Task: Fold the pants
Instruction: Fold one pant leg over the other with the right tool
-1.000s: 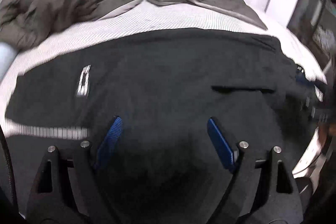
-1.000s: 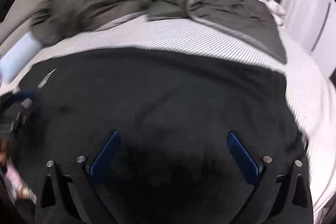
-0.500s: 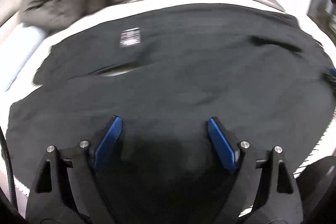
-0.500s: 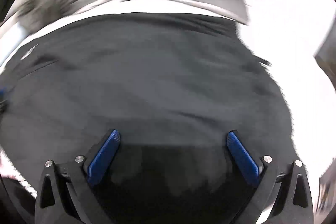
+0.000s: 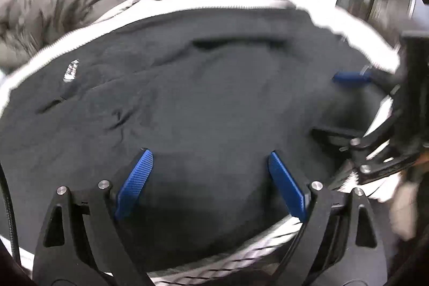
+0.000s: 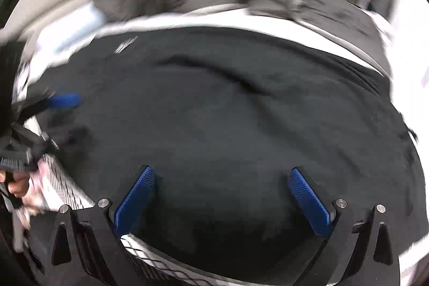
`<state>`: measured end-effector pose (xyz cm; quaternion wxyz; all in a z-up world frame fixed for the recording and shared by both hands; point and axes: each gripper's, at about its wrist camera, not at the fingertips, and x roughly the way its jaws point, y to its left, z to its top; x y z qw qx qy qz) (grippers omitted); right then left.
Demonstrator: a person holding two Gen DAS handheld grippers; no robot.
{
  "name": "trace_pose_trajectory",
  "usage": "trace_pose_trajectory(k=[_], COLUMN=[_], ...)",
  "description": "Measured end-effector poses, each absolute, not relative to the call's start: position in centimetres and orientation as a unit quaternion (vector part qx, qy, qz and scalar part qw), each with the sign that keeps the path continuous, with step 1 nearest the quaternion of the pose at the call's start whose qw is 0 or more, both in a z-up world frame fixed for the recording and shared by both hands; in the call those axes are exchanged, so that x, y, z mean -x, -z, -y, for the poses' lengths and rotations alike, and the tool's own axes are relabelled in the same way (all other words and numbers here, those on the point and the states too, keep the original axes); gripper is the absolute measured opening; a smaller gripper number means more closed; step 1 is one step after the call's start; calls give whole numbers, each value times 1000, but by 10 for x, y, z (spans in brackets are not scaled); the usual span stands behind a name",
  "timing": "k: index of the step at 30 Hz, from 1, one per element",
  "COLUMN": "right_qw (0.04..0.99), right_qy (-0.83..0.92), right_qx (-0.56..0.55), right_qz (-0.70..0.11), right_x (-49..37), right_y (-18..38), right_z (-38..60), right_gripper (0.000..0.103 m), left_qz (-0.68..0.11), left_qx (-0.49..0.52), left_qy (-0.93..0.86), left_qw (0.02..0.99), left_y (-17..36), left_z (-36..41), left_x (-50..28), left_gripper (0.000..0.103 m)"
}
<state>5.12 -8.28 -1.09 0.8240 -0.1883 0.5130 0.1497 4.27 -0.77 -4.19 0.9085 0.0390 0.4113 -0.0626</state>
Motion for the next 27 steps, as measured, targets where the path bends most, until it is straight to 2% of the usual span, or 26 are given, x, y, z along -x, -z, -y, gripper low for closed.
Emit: trace_pose_trajectory(k=[3, 6, 10, 15, 21, 27], right_qw=[830, 847, 872, 872, 875, 848], right_qy=[-137, -80, 19, 89, -21, -101], right_qx=[194, 152, 141, 130, 122, 117], right_qz=[-505, -503, -468, -463, -467, -507], right_x=[-41, -37, -35, -36, -54, -108], right_y=[15, 6, -8, -18, -30, 8], right_z=[104, 164, 244, 267, 196, 110], right_gripper=[102, 102, 102, 103, 103, 103], left_qz=[-398, -391, -369, -361, -356, -391], left_qx=[-20, 0, 45, 70, 72, 32], left_qy=[60, 1, -65, -138, -79, 15], left_qw=[915, 921, 926, 920, 928, 920], left_y=[44, 49, 54, 49, 24, 22], left_z=[-20, -67, -138, -188, -148, -68], left_x=[-27, -17, 2, 20, -10, -82], left_gripper=[88, 93, 94, 93, 94, 94])
